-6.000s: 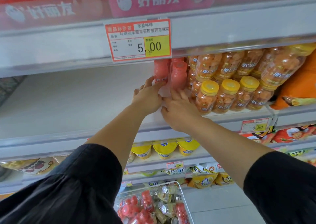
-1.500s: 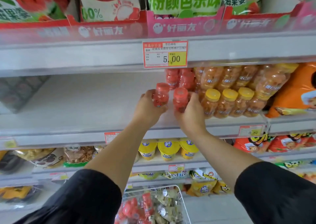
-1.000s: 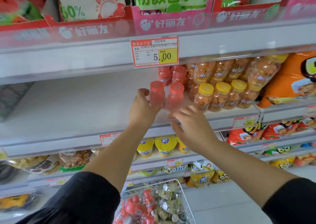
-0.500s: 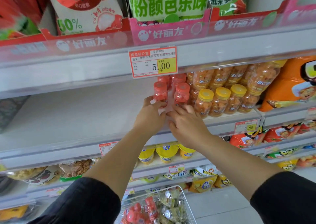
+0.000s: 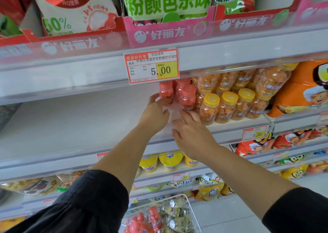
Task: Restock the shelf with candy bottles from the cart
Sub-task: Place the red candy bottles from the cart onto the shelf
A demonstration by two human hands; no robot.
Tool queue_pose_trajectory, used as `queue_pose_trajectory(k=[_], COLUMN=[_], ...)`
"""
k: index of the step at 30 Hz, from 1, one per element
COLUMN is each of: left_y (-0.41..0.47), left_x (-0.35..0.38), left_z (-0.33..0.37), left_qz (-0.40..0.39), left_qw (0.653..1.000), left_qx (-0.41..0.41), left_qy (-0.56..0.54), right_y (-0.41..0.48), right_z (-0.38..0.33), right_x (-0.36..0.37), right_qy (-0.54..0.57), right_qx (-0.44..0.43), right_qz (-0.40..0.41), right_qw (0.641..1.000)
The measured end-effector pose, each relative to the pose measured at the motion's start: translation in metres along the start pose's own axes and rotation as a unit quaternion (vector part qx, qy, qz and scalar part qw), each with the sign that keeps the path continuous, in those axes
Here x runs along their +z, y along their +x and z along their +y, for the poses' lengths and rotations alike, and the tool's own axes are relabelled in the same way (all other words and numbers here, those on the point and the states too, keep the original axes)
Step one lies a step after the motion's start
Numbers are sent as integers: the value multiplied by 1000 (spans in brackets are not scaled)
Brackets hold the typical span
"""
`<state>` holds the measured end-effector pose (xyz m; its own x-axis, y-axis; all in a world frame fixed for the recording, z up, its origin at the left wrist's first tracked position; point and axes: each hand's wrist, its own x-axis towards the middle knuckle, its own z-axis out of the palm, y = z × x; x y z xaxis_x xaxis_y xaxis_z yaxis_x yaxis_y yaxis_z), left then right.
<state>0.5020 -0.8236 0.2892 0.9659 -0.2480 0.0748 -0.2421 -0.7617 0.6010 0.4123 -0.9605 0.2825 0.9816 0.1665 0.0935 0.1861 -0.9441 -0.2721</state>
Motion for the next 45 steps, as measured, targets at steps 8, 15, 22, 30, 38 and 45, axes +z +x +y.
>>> queue_pose_trajectory(k=[8,15,22,30,38,45], left_y=[2,-2,-55,-187,-288,-345], left_x=[2,1,-13,-27,17,64], left_z=[1,1,6,-33,-141,-210], left_qz=[-2,-2,41,104,-47,-167], left_qw=[1000,1000,998,985,994,969], left_qx=[13,12,26,95,-74,-174], left_qy=[-24,-22,-49,-95,-72,-49], right_y=[-3,-5,-11,-85,-157,-199], right_z=[0,-1,1,-5,-33,-62], right_x=[0,1,1,24,136,232], right_qy=[1,3,23,157,199,212], right_qx=[3,-4,-28,-168,4,98], right_qz=[10,4,6,131,-122,-291], right_qw=[1000,1000,999,964,972,928])
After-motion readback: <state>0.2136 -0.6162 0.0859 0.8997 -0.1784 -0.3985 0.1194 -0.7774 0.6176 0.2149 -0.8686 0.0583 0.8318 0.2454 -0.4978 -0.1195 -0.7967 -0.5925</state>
